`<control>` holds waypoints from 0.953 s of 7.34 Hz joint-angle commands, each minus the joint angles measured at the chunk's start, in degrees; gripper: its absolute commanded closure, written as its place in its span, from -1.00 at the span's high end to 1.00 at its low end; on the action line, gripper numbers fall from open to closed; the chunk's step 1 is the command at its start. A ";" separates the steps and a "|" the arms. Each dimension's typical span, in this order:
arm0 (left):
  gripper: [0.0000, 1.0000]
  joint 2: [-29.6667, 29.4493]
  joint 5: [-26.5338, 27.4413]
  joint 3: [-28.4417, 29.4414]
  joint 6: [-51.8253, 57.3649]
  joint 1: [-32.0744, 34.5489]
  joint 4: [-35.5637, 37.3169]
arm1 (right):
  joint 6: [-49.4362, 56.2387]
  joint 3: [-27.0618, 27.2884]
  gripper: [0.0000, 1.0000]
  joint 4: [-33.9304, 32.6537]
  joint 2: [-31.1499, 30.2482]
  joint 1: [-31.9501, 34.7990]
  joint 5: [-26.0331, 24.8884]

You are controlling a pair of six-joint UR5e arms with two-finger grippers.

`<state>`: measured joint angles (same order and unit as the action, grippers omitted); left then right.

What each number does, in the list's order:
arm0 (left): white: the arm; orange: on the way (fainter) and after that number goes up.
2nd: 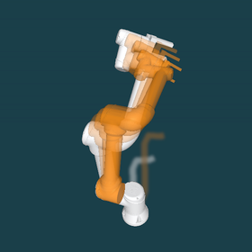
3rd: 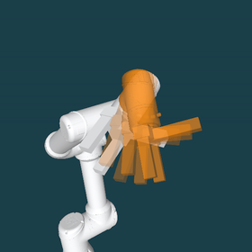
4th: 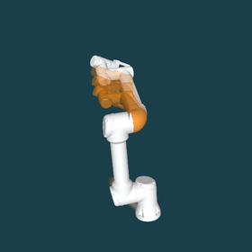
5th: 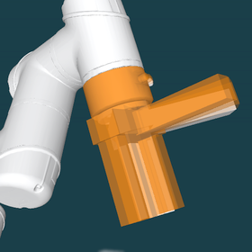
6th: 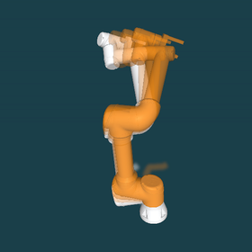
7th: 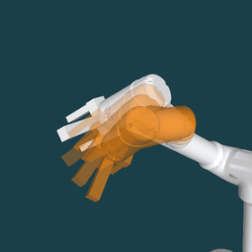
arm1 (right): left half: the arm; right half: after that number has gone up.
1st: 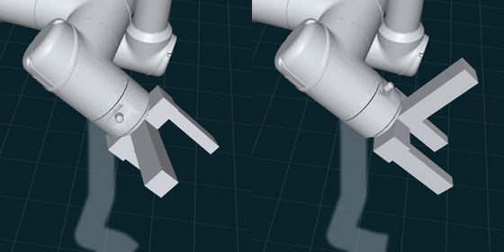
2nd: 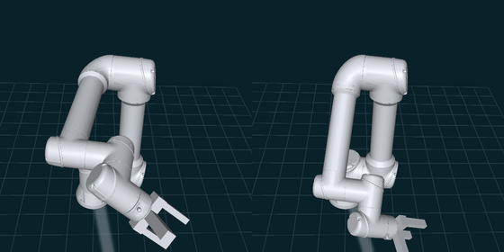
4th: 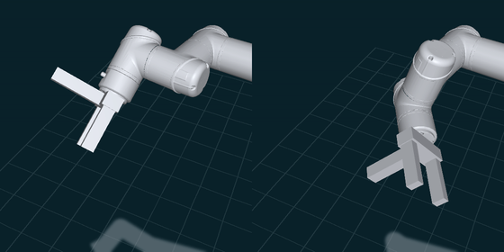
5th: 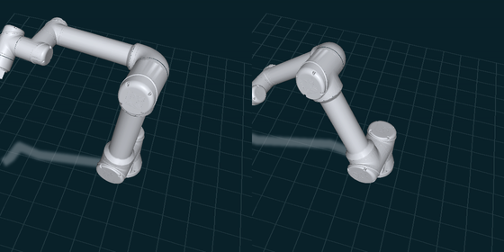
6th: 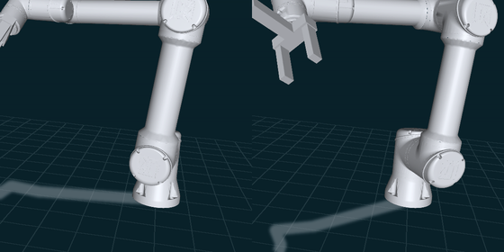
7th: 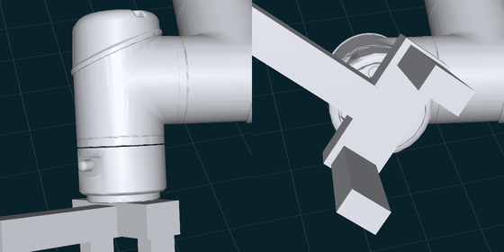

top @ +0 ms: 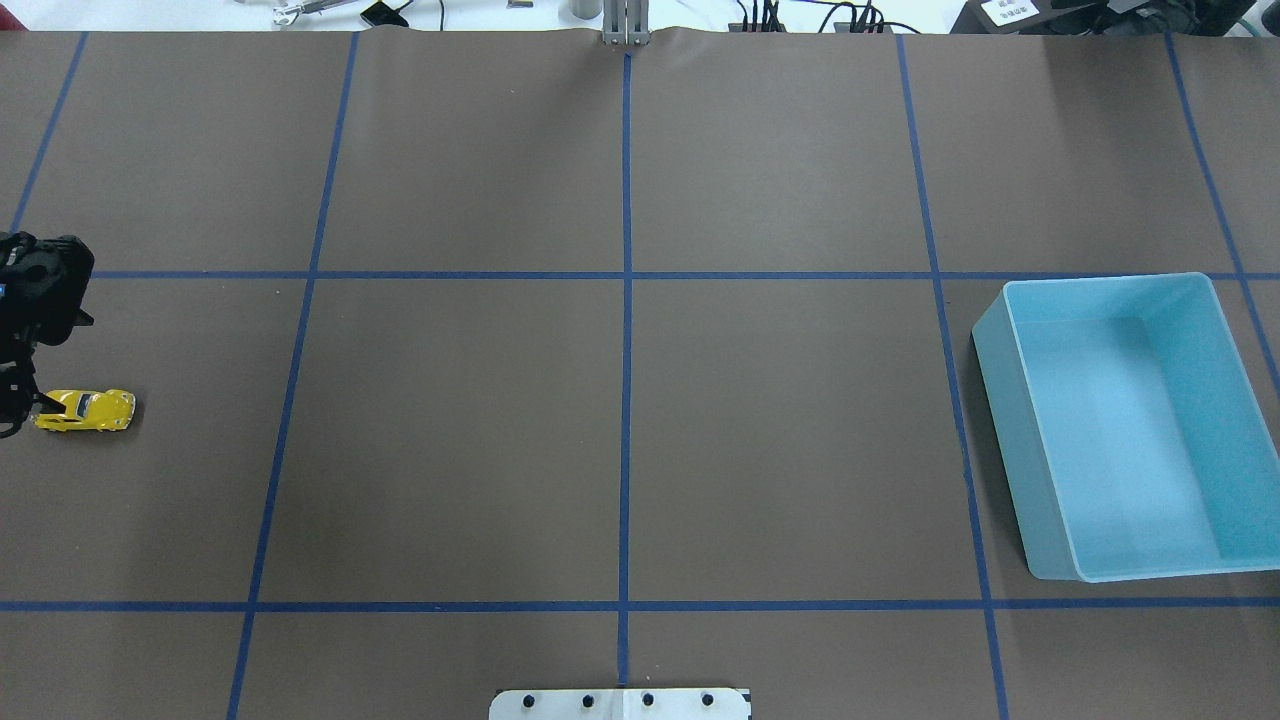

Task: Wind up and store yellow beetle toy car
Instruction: 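Lower the left gripper onto the yellow Beetle toy car and grip it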

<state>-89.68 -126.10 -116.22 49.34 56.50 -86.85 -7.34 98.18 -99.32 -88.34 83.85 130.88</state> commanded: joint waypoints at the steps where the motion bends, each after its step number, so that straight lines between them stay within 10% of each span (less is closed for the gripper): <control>1: 1.00 0.38 0.50 2.65 0.23 -1.31 -1.29 | 0.13 0.00 1.00 0.00 0.27 0.00 -0.10; 7: 1.00 5.83 0.41 14.79 -3.52 -1.22 -22.90 | 0.22 0.00 1.00 0.09 0.45 -0.09 -0.10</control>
<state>-84.49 -125.77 -103.59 47.85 55.25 -105.44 -7.14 98.09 -99.23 -87.90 83.82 130.77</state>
